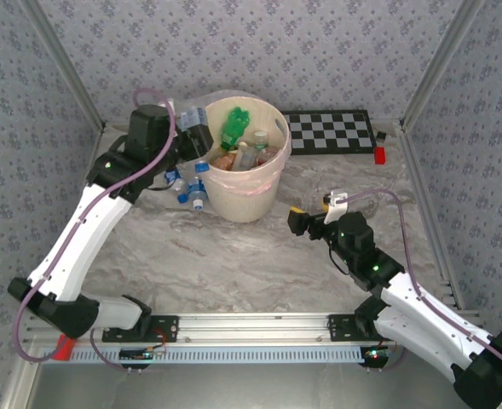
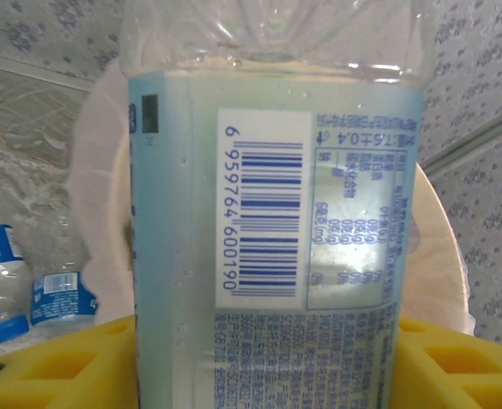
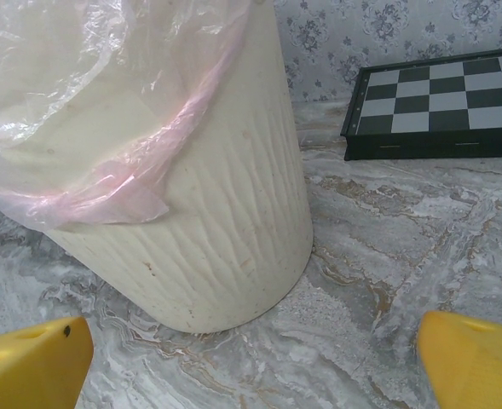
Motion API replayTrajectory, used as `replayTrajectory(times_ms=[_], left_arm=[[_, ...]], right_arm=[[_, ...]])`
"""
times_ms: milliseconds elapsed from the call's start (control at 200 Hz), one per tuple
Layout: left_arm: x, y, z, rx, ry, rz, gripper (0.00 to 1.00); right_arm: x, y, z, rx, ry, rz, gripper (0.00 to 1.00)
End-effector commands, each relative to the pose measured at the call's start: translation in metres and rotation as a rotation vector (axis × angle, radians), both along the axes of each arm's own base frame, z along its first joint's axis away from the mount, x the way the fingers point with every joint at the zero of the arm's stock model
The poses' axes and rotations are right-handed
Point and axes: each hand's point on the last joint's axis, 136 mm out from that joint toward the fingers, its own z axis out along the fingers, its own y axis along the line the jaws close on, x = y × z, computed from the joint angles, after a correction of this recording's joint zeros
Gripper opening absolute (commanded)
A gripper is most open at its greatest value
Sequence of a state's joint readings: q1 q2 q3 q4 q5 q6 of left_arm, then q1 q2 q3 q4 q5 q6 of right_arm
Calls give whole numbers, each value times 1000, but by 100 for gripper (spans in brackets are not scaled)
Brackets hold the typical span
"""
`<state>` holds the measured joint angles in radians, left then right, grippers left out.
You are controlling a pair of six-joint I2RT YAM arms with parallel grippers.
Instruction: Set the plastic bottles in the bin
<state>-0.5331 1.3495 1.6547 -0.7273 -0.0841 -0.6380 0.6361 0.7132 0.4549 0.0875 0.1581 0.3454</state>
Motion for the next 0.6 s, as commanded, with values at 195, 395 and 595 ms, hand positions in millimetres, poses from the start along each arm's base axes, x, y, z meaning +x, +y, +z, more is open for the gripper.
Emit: replayTrajectory(times_ms=[195,395,595], left_arm=[[19,-26,9,32,2,-10,63],[33,-25,4,81,30,24,70],[36,-25,1,91,40,37,89]], right_arm=[[1,0,7,31,-18,-3,100],[0,-1,6,30,-16,-2,100],[0,-1,7,31,-18,-3,100]])
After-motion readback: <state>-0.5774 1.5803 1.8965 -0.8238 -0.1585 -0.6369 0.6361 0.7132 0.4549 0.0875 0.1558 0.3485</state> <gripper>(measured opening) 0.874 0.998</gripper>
